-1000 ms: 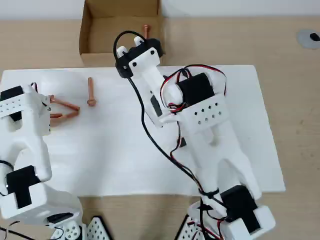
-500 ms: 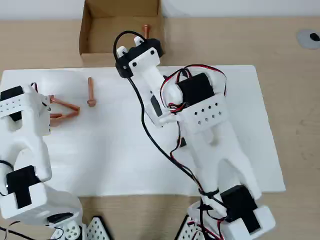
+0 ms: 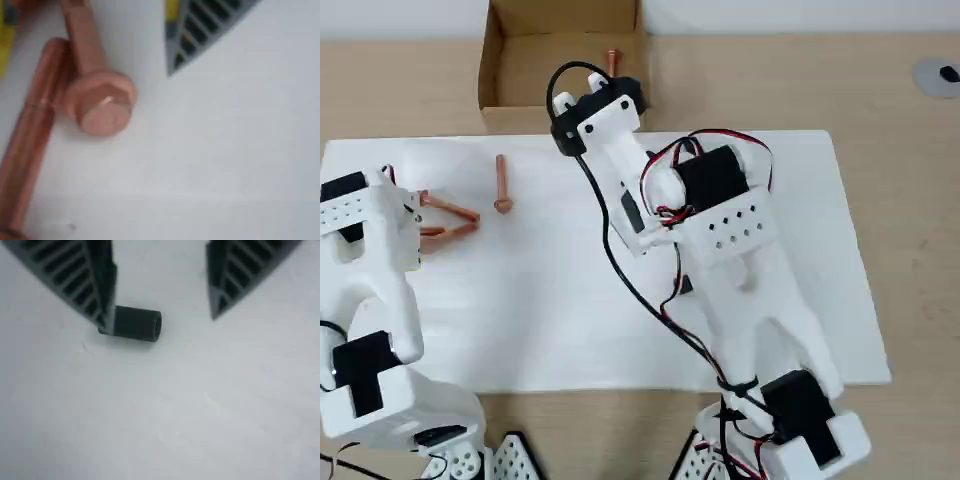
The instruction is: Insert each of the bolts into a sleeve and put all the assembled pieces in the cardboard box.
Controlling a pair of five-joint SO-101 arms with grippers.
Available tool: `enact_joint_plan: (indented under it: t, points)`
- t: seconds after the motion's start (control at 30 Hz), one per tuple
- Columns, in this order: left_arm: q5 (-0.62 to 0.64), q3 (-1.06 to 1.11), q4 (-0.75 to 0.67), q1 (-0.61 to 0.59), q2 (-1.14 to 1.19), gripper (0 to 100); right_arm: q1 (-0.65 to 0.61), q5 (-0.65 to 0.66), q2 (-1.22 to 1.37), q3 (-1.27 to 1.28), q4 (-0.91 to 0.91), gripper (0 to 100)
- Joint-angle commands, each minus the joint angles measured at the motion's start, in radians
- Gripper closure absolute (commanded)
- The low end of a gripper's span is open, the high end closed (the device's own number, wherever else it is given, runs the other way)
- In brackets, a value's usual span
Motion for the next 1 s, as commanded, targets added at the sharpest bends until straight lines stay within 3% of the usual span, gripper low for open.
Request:
enact_joint_plan:
  t: [0.0,0.33,0.63,0.97]
  points:
    - [0.006,-0.006,-0.005,-0.005,-0.002,78,0.015,0.005,-0.039,0.002,-0.017,83.6]
    - [0.008,0.028,-0.023,-0.003,-0.001,78,0.015,0.005,-0.038,0.002,-0.032,83.6]
    - [0.009,0.157,-0.201,-0.002,-0.001,78,0.015,0.005,-0.038,0.002,-0.032,83.6]
    - [0.006,0.153,-0.201,0.061,0.047,78,0.015,0.005,-0.044,0.002,-0.029,83.6]
